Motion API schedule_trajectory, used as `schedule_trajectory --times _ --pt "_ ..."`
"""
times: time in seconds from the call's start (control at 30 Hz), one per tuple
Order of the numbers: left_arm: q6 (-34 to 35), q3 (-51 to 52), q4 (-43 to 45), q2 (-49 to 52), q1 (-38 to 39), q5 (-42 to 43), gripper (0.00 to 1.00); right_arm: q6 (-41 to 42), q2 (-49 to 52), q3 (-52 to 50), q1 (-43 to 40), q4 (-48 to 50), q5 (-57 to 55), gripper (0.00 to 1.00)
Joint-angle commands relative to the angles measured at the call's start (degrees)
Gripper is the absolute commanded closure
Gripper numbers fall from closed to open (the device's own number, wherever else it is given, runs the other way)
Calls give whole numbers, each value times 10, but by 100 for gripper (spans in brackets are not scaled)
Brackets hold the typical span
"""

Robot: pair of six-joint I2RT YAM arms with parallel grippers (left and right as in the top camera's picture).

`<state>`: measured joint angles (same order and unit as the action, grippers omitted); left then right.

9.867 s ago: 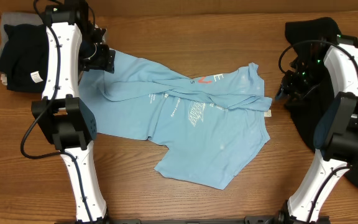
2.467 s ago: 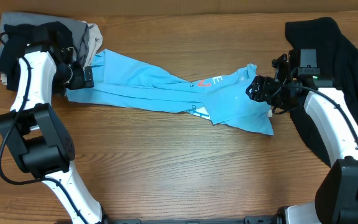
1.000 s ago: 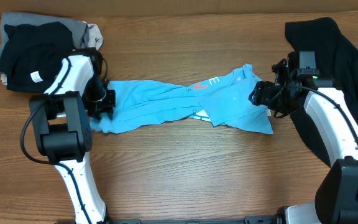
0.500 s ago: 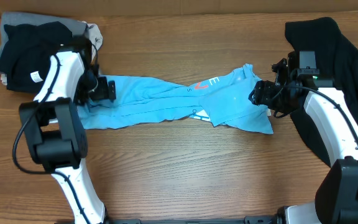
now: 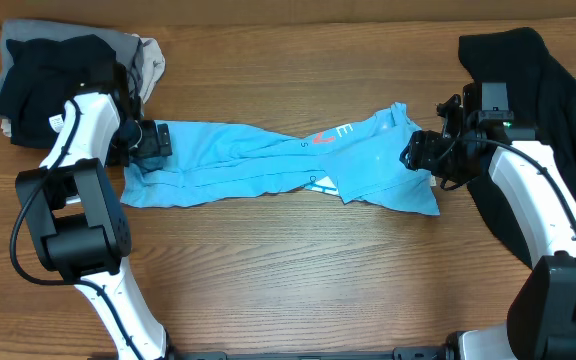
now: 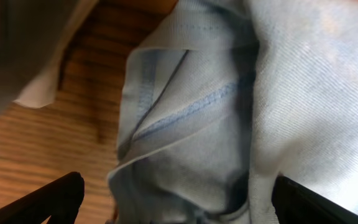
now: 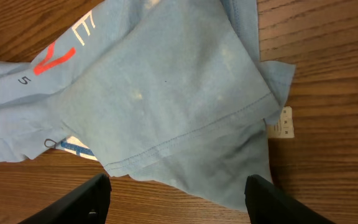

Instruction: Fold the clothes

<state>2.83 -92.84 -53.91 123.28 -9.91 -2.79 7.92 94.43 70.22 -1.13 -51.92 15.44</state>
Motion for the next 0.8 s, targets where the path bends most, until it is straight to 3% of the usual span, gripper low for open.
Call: schedule_trajectory --times 0.0,0.13,0.2,0.27,0.33,0.37,0.4,0.5,0.67,0.77 --pt "-16 29 19 11 1 28 2 -5 -12 15 -2 3 -4 28" --pt "-16 69 58 11 4 57 5 -5 -12 15 -2 4 -4 28" --pt "-16 84 69 11 5 68 16 -5 -12 15 -2 4 -4 28" --pt "-15 93 74 11 5 71 43 -5 -12 15 -2 4 -4 28" --pt "-15 99 74 11 5 71 78 -5 -12 15 -2 4 -4 28" --pt "-13 99 72 11 5 71 91 -5 -12 15 -2 4 -4 28" --pt "-11 99 69 11 4 70 96 -5 -12 15 -2 4 -4 29" --pt "-9 84 43 6 -6 71 96 -1 -12 15 -2 3 -3 38" --pt "-9 -2 -56 -24 -14 63 96 13 -11 10 -2 3 -3 67" --pt "-15 -65 -117 -46 -7 46 96 13 -11 9 -2 2 -3 70"
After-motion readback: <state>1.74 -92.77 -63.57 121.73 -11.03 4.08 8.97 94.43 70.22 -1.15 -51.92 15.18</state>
